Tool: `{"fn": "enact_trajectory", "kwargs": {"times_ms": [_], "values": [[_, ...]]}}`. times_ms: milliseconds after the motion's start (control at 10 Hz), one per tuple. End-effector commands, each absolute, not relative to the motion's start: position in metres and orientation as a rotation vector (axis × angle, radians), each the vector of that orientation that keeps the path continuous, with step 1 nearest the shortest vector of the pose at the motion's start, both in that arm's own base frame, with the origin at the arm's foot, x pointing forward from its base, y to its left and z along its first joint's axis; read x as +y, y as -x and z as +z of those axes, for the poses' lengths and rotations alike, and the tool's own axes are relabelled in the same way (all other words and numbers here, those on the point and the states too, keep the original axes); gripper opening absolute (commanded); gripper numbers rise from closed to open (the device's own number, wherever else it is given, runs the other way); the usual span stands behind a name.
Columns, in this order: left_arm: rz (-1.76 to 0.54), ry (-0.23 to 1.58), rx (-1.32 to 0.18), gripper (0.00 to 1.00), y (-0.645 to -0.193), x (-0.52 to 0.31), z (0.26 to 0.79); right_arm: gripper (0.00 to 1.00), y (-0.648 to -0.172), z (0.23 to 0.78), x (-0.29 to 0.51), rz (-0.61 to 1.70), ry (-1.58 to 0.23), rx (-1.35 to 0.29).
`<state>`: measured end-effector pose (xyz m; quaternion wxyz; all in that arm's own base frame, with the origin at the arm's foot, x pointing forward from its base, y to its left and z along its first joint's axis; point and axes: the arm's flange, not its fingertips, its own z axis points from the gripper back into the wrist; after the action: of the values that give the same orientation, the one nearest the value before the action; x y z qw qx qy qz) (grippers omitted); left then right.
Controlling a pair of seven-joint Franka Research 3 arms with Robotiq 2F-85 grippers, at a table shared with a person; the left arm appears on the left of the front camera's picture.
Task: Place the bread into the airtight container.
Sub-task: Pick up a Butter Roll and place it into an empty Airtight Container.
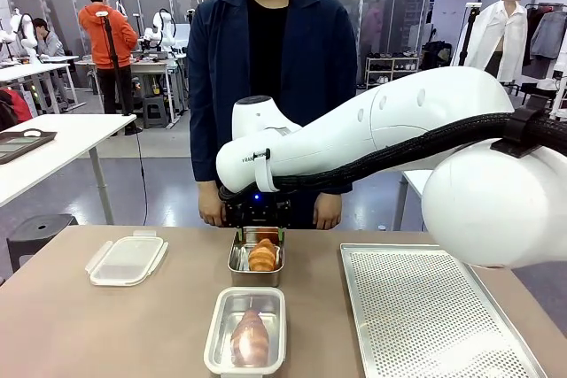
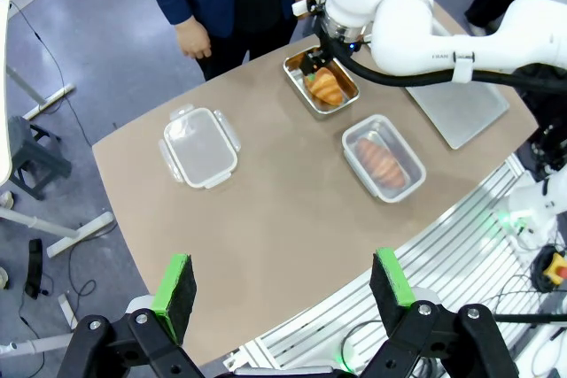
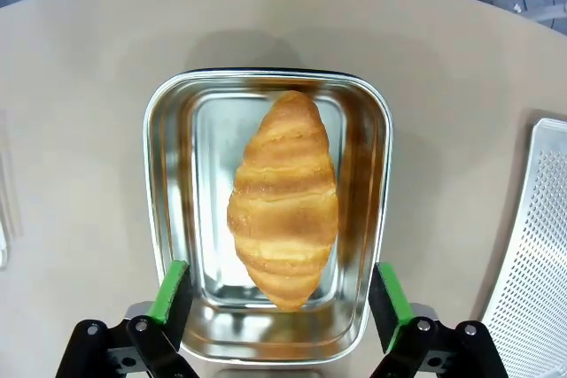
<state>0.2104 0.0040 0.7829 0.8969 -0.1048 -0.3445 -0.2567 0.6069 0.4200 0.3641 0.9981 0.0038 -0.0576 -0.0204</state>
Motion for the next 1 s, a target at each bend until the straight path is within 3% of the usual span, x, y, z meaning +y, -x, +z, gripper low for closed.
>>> {"fn": "enact_trajectory", "kwargs": {"times_ms": [0,900], "values": [[-0.555,0.232,-0.714,1.00,-0.2104,0.0028,0.7834,1.00,-0.6061,0.3659,0.4210,-0.043,-0.003,-0.117],[-0.555,0.232,-0.714,1.00,-0.2104,0.0028,0.7834,0.98,-0.6069,0.3641,0.4200,-0.041,-0.008,-0.115]]}}
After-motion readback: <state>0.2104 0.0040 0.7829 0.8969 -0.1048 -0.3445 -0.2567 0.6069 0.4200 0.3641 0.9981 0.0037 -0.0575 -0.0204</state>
